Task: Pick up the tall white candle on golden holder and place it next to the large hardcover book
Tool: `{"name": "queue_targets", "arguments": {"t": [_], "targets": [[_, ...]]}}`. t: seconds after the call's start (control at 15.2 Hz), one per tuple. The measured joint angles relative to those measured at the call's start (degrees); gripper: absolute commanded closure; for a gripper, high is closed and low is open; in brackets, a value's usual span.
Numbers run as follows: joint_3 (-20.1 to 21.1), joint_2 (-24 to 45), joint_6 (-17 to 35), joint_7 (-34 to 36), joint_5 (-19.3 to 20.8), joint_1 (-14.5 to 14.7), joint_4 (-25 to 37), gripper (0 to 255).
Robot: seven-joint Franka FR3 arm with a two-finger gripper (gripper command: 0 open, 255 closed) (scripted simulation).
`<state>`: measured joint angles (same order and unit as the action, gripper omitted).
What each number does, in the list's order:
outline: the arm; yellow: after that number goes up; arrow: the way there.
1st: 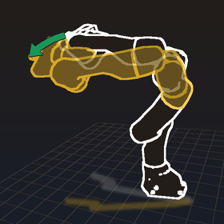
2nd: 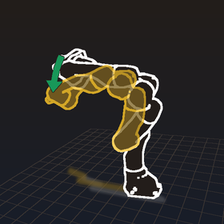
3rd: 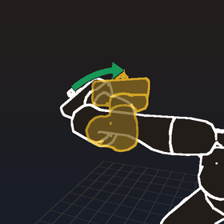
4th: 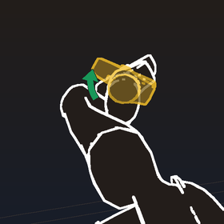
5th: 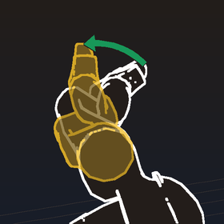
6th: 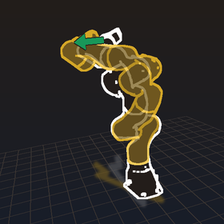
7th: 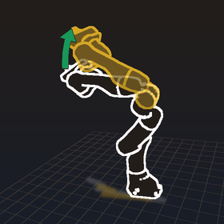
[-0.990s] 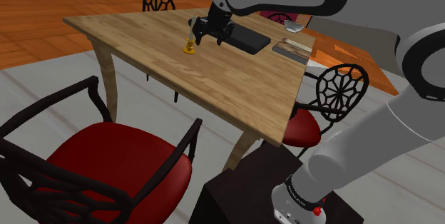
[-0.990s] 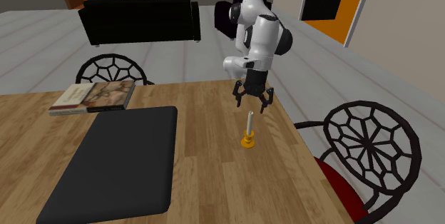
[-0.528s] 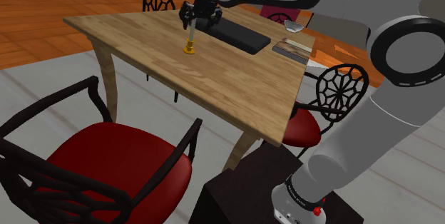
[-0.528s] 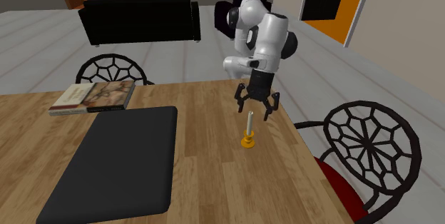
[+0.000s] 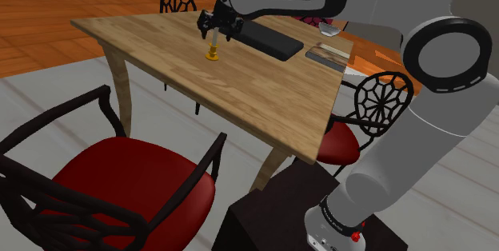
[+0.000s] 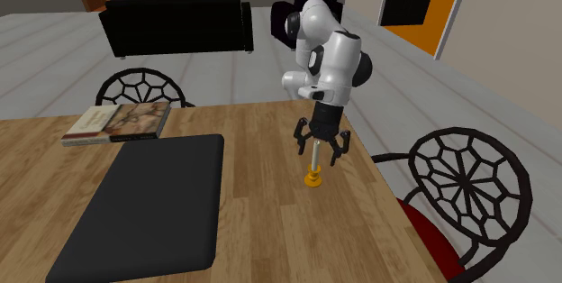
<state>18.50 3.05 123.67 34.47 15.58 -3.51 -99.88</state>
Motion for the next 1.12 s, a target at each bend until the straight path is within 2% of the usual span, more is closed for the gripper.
{"name": "queue_targets", "arguments": {"t": [0.33, 0.4, 1.12], "targets": [[-0.02, 0.07, 0.2, 0.03, 0.05, -0.01, -0.11, 0], [-0.02, 0.07, 0.2, 0.03, 0.05, -0.01, -0.11, 255], [-0.01, 0.07, -0.13, -0.07, -0.01, -0.01, 0.24, 255]]}}
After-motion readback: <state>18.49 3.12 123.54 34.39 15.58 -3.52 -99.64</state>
